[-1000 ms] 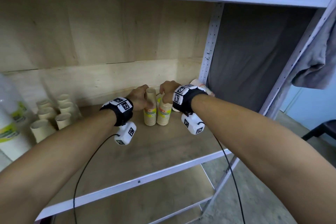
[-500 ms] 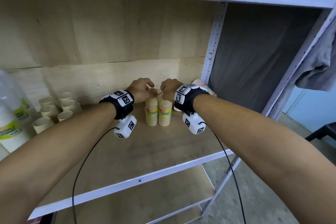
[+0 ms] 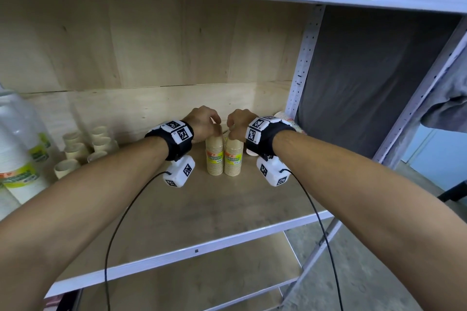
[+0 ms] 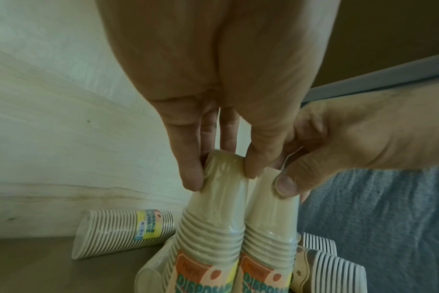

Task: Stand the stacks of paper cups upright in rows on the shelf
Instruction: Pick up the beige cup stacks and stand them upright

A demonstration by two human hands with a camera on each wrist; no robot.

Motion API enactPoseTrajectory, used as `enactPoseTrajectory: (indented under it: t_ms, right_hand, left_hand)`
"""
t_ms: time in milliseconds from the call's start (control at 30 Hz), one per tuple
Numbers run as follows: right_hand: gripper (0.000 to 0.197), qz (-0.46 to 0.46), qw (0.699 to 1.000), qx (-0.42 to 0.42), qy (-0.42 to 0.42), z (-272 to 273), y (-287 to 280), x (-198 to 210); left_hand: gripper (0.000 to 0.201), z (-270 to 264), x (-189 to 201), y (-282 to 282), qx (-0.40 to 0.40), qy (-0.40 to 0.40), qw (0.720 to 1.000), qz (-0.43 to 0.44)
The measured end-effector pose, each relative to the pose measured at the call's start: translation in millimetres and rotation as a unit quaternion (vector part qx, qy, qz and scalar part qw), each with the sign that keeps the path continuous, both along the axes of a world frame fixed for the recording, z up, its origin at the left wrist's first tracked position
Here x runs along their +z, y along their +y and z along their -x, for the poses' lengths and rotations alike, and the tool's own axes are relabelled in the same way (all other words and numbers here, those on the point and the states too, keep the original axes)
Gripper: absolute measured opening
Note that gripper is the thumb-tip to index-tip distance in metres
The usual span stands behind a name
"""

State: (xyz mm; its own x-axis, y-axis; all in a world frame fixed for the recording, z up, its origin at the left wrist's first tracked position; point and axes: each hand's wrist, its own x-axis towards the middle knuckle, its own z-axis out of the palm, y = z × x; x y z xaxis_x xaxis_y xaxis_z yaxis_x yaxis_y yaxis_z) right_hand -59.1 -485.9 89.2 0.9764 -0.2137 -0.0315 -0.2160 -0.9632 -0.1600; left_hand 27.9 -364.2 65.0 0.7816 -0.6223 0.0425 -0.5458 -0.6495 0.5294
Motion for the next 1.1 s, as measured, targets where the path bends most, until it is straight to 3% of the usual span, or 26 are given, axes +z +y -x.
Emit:
enactPoseTrajectory:
  t_ms: [267, 500, 633, 833, 1100]
  right_hand:
    - [0.036, -0.012, 0.997, 0.059, 0.038, -7.3, 8.8, 17.3]
    - [0.031, -0.009, 0.980, 0.150, 0.129, -15.8, 58.3, 39.4]
    - [0.027, -0.066, 0.967, 0.190, 0.157, -21.9, 91.3, 41.5]
    - [0.026, -0.078, 0.949, 0.273, 0.140, -20.8, 142.7, 43.0]
    - [0.035, -0.003, 0.932, 0.349, 0.093, -14.0, 205.0, 38.6]
  left_hand:
    - [0.026, 14.3, 38.1, 28.8, -0.021, 0.023, 0.991, -0.132]
    - [0.025, 21.4, 62.1, 82.9, 0.062, 0.103, 0.972, -0.202]
    - [0.033, 29.6, 72.5, 121.4, 0.109, 0.092, 0.959, -0.244]
    - [0.022, 47.3, 74.8, 180.2, 0.163, 0.114, 0.944, -0.264]
    - [0.029, 60.9, 62.6, 235.8, 0.233, 0.127, 0.939, -0.217]
